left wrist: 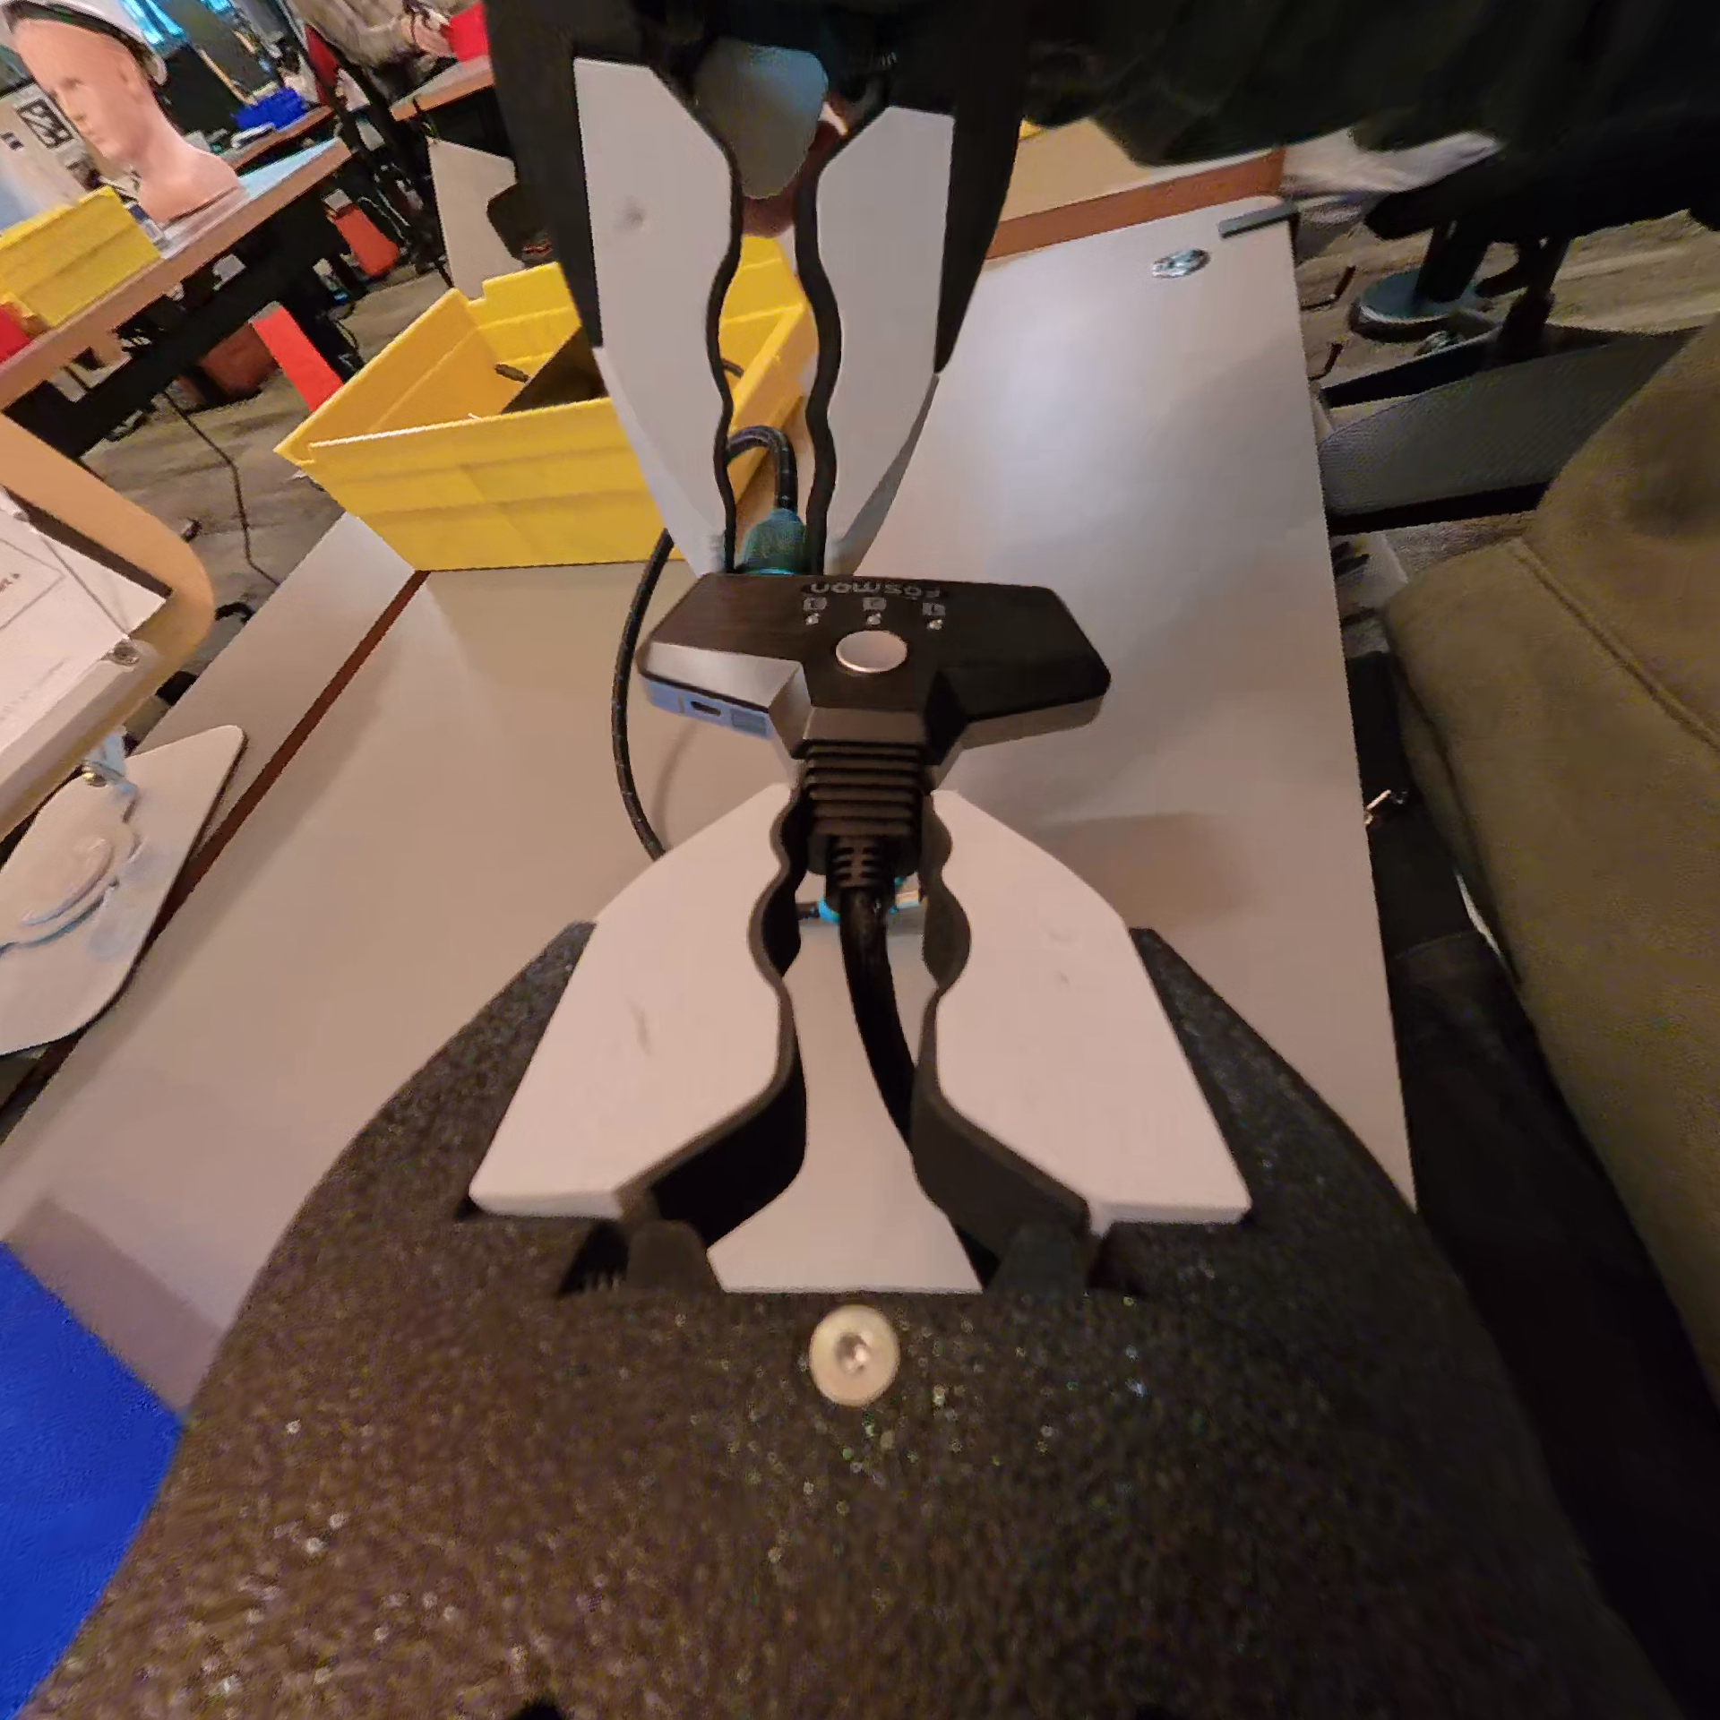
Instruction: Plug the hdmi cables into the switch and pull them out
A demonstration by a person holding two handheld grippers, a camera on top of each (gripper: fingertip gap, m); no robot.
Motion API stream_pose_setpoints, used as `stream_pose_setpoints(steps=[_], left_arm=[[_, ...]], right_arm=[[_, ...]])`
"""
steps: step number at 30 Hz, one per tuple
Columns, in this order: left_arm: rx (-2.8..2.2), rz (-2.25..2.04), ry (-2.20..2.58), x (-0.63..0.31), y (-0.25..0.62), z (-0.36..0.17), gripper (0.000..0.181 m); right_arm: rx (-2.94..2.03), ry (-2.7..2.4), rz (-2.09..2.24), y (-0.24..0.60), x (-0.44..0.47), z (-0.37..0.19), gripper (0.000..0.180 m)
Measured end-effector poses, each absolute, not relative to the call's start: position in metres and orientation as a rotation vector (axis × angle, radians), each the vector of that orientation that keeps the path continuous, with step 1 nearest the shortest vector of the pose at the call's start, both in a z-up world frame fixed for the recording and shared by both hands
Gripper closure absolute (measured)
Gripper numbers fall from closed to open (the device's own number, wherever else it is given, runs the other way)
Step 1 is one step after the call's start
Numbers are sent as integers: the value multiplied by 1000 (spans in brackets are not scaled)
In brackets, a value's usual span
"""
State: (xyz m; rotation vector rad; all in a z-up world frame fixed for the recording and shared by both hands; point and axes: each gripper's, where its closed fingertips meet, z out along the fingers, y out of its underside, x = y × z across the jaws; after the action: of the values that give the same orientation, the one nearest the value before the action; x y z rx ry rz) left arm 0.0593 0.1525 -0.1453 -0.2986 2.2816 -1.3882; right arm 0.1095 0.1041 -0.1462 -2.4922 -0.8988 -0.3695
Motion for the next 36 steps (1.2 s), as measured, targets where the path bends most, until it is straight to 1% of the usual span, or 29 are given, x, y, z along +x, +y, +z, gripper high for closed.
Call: stream_pose_setpoints(steps=[8,16,36], left_arm=[[-308,-1401,2283,58,152,-143,158],[-310,-1437,2245,58,152,-134,159],[-314,-1415,2244,65,146,-142,159]], right_arm=[[-2544,-951,-399,102,109,-145,158],[-2515,-887,-347,103,108,-134,158],[-2609,-889,-388,95,117,-146,158]])
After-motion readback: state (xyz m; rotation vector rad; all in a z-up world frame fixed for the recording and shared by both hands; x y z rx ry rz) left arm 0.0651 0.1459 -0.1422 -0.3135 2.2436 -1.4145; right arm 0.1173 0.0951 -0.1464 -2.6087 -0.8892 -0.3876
